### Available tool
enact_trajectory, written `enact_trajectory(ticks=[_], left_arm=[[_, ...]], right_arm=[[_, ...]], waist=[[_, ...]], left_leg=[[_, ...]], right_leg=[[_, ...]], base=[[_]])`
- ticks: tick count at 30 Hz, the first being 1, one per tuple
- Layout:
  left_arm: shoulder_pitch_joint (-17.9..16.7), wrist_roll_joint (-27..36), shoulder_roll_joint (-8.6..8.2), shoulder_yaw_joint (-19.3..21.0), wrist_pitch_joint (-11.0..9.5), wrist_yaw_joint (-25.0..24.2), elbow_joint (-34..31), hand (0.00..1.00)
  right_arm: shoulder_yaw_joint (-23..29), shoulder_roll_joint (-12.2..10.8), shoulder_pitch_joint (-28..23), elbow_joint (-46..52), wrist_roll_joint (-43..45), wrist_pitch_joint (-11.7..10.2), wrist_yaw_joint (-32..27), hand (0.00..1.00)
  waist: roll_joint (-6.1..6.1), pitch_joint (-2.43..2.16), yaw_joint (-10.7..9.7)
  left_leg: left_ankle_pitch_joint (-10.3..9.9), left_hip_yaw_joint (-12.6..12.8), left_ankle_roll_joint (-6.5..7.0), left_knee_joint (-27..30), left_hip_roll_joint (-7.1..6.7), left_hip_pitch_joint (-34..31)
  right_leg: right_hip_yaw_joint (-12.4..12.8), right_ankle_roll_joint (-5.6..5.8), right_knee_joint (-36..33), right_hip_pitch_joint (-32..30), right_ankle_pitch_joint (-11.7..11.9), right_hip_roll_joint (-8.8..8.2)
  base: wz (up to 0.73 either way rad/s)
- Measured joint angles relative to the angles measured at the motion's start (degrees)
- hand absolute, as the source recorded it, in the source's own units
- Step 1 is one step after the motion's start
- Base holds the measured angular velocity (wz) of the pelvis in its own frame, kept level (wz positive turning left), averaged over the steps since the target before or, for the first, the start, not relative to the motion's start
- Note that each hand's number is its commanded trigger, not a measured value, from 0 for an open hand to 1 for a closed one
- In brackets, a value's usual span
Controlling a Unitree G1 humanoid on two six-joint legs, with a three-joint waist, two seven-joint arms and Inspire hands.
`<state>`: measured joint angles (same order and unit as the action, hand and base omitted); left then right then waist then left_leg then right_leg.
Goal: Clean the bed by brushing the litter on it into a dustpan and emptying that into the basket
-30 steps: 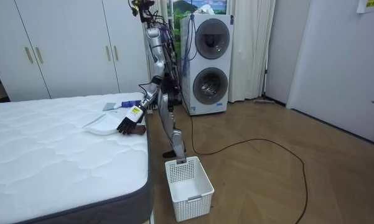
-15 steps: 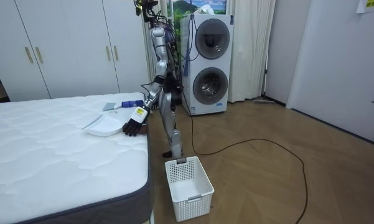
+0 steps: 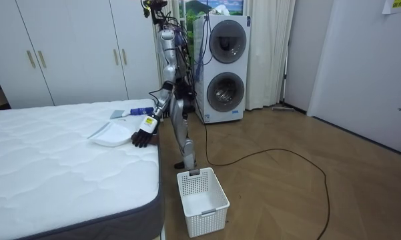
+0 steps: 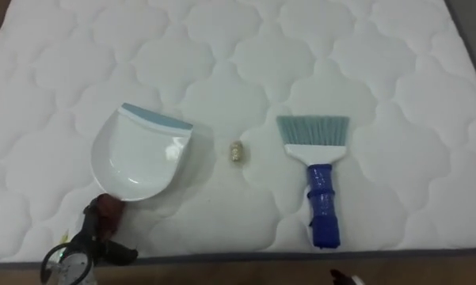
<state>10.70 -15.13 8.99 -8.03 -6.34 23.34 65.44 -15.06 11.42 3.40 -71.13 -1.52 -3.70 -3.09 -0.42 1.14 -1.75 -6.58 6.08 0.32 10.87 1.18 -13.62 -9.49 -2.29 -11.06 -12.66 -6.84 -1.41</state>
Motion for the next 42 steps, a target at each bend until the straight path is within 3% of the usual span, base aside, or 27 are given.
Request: enact_trajectory(ticks=[2,3,4,5,10,14,17,25,42], left_arm=[[0.41,0.02,-0.16,0.0,-0.01,0.18,0.5,0.0],[0.88,0.05,-0.25,0.0,-0.01,0.2,1.18,0.54],[1.02,0.16,-0.25,-0.02,-0.01,0.19,1.33,0.87],[1.19,1.21,-0.26,-0.06,-0.01,0.16,1.44,1.0],[1.67,2.15,-0.06,0.0,0.01,1.11,1.49,1.0],[3.12,3.97,2.14,0.12,0.11,2.09,2.3,1.0],[3.56,4.39,2.27,0.1,0.4,2.13,3.35,1.0],[3.27,6.73,0.39,-0.13,1.48,0.04,4.21,1.0],[3.61,8.7,0.33,-0.07,0.98,-1.45,6.42,1.0]], right_arm=[[0.0,0.0,0.06,-0.01,-0.01,-0.01,-0.1,0.0],[-0.01,0.0,0.06,-0.08,-0.13,0.0,-0.15,0.0],[-0.03,-0.01,0.06,-0.07,-0.19,-0.01,-0.21,0.0],[-0.07,-0.05,0.06,-0.06,-0.22,0.0,-0.56,0.0],[-0.63,-0.05,0.07,-0.05,-0.27,0.03,-1.37,0.0],[-0.68,-0.05,0.06,-0.08,-0.28,0.07,-1.76,0.0],[-0.67,-0.07,0.07,-0.12,-0.29,0.06,-1.73,0.0],[-1.69,-0.07,0.48,-0.02,-0.73,0.04,-1.66,0.0],[-1.74,-0.09,0.4,0.03,-2.56,0.04,-2.09,0.0]], waist=[[0.01,0.0,0.01],[0.01,0.0,0.03],[0.01,0.0,0.01],[-0.01,0.01,-0.02],[-0.08,0.05,-0.05],[-0.1,0.11,-0.04],[-0.2,0.2,-0.04],[-0.71,0.52,0.0],[-0.78,0.52,0.09]], left_leg=[[0.01,0.0,0.02,0.17,-0.05,-0.3],[0.01,0.01,0.02,0.33,-0.06,-0.32],[0.01,0.01,0.02,0.37,-0.06,-0.32],[0.01,0.0,0.02,0.42,-0.06,-0.33],[0.01,0.02,0.02,0.6,-0.12,-0.63],[0.01,0.02,0.02,0.66,-0.19,-0.67],[0.01,0.02,0.02,0.51,-0.3,-0.71],[0.01,0.31,0.02,0.42,-0.53,-1.22],[0.01,1.47,0.03,0.86,-0.42,-0.91]], right_leg=[[0.01,-0.04,-0.7,-0.56,-0.23,-0.14],[0.02,-0.03,-0.71,-0.52,-0.26,-0.15],[0.02,-0.04,-0.74,-0.52,-0.29,-0.16],[0.01,-0.05,-0.83,-0.54,-0.38,-0.18],[0.04,-0.16,-2.21,-1.43,-0.98,-0.39],[0.02,-0.16,-2.62,-1.57,-1.41,-0.51],[0.05,-0.08,-2.59,-1.69,-1.46,-0.6],[0.64,-0.05,-3.9,-2.95,-2.14,-0.85],[1.63,-0.05,-4.63,-3.12,-2.12,-0.9]], base=[[0.0],[0.0],[0.0],[0.0],[0.0],[0.0],[0.0],[-0.02],[-0.02]])
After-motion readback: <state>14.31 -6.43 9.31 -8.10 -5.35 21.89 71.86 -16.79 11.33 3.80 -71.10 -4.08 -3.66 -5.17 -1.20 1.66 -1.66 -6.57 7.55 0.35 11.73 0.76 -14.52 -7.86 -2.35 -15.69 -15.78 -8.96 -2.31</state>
